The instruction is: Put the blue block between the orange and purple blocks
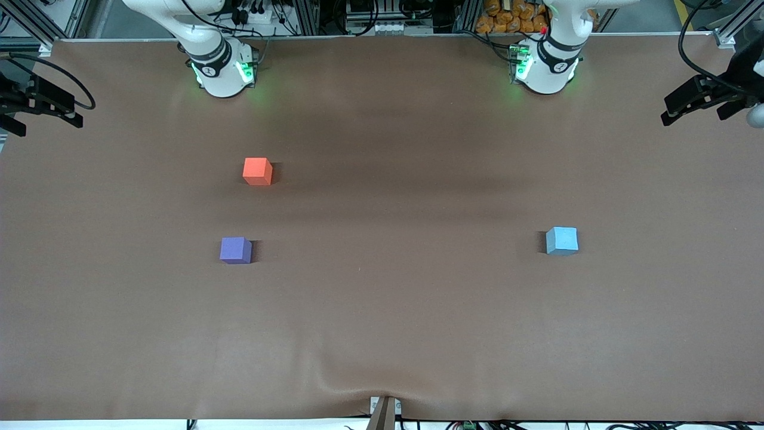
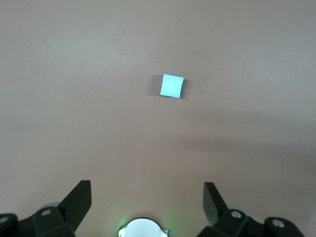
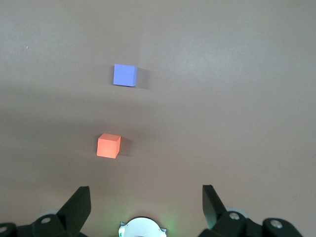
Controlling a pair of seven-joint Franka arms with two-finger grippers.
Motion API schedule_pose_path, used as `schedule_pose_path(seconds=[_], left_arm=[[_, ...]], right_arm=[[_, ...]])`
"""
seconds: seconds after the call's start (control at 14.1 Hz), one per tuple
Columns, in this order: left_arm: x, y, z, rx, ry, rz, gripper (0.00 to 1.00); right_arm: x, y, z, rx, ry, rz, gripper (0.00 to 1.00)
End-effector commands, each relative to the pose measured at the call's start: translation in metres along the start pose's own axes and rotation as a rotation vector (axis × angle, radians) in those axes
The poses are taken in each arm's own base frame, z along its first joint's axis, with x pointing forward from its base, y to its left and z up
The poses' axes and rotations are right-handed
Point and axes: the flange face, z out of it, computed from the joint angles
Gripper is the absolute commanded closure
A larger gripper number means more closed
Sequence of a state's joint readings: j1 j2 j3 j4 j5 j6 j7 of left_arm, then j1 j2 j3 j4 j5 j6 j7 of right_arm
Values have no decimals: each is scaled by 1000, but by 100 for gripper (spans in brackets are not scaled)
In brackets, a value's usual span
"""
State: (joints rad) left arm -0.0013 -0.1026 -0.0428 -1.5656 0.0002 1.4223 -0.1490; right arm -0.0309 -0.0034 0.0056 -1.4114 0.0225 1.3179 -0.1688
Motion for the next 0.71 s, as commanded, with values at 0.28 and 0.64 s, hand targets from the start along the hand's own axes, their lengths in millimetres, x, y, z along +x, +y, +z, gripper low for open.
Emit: schedule_pose_path(seconds=[0.28,0.64], left_arm=[[9,-6,-5,-2,13,4,0],[6,-2,-13,-8,29,13,0]], right_arm=[[0,1,-4,1,-3,-6,0],[0,1,-4,1,-3,-6,0]])
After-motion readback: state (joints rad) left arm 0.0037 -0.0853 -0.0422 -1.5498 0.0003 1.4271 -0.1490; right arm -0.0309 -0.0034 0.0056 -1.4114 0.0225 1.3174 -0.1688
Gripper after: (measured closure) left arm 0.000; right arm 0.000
